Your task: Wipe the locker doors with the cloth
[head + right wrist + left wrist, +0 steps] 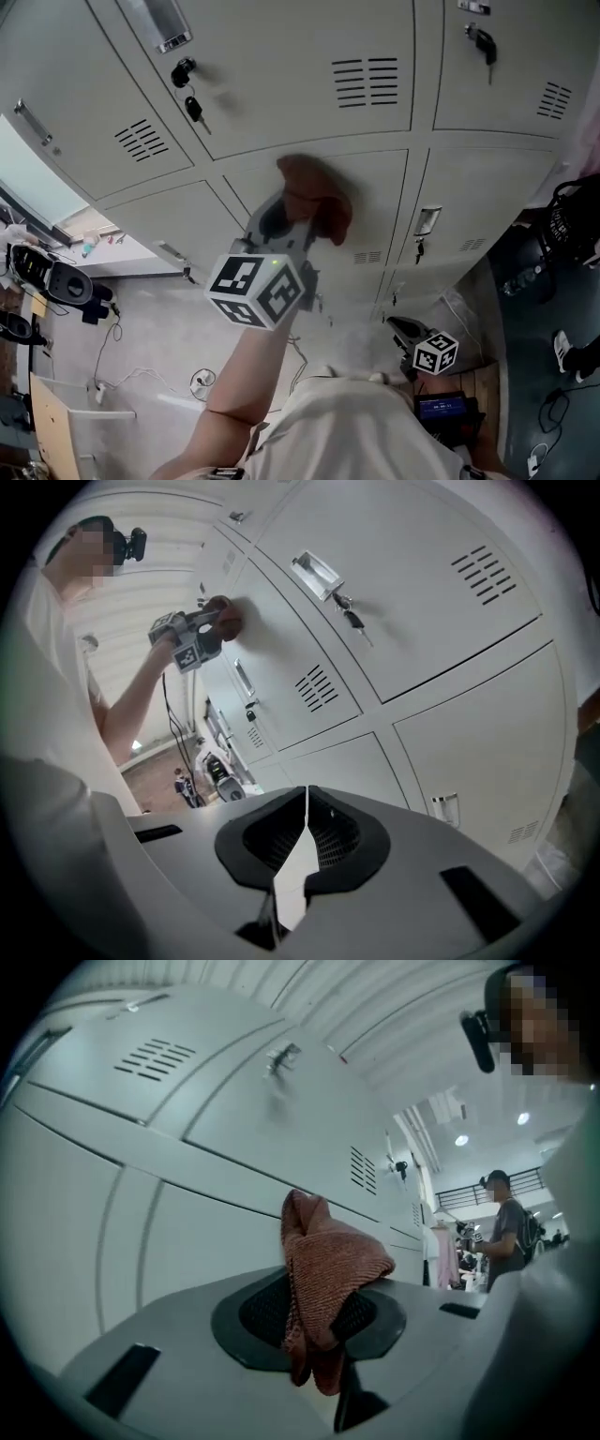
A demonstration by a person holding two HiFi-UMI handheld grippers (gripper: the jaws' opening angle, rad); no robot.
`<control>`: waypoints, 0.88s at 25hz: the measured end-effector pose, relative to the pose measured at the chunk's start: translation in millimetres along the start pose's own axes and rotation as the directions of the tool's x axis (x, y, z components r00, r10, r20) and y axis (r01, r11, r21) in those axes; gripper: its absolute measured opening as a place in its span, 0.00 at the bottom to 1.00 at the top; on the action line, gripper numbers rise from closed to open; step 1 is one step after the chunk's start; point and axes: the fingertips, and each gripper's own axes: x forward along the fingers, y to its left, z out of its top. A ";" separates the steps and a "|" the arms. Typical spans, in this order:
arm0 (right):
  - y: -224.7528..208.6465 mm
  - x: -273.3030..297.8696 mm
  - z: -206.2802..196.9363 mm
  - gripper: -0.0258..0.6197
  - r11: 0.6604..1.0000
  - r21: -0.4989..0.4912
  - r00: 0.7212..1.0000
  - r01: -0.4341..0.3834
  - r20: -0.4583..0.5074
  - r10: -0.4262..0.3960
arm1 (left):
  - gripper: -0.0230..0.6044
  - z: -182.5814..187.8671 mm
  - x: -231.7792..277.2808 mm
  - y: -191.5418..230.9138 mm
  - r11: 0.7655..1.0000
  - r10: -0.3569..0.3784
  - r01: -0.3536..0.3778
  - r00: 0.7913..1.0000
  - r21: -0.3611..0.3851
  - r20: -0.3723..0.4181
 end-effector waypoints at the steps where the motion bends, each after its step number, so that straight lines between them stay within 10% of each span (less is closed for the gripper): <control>1: 3.7 7.5 1.3 0.07 1.000 -0.004 1.000 -0.009 -0.002 0.009 | 0.16 3.5 -10.0 15.0 0.999 0.041 -0.041 0.999 0.020 0.010; 7: 33.7 52.1 -2.9 0.07 0.999 -0.027 0.999 -0.036 -0.028 0.035 | 0.16 34.4 -66.1 85.6 0.920 0.293 -0.319 0.946 0.226 0.141; 11: 57.9 74.4 -9.1 0.07 0.998 -0.046 0.998 -0.035 -0.045 0.033 | 0.16 57.1 -87.4 95.6 0.664 0.385 -0.494 0.869 0.561 0.311; 13: 64.1 75.7 -15.7 0.07 0.999 -0.050 0.998 -0.010 -0.055 0.007 | 0.16 38.4 -77.0 88.7 0.607 0.361 -0.474 0.880 0.639 0.309; 16: 68.0 69.9 -20.7 0.07 0.998 -0.044 0.998 0.040 -0.046 -0.042 | 0.16 13.2 -68.4 81.2 0.611 0.299 -0.465 0.885 0.640 0.358; 22: 60.5 39.9 -27.6 0.07 0.994 -0.023 0.994 0.111 -0.016 -0.111 | 0.16 -53.7 -62.2 83.8 0.709 0.285 -0.358 0.933 0.607 0.218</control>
